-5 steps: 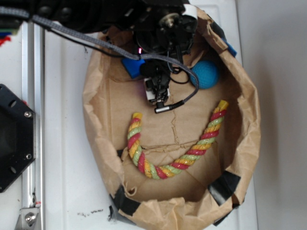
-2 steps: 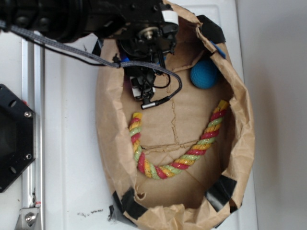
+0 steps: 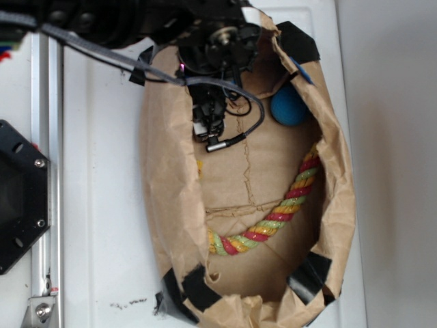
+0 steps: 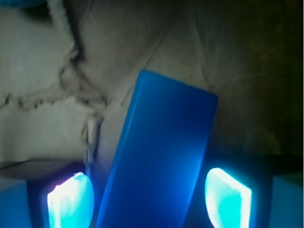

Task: Grab the blue block.

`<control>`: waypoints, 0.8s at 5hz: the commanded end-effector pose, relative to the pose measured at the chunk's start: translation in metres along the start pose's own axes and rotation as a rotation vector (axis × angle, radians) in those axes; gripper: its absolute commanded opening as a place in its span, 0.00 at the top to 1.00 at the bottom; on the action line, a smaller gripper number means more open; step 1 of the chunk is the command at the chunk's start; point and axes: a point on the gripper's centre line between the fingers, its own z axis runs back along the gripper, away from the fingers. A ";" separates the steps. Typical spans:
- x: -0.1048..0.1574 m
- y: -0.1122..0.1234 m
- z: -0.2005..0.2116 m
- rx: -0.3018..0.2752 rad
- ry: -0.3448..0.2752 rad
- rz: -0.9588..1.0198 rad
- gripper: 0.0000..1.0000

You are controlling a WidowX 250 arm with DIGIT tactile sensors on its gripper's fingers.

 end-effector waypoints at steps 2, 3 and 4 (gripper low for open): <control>0.001 -0.001 0.011 0.016 -0.084 -0.010 1.00; 0.003 -0.002 0.014 0.031 -0.099 -0.014 1.00; 0.000 -0.004 0.019 0.042 -0.113 -0.015 1.00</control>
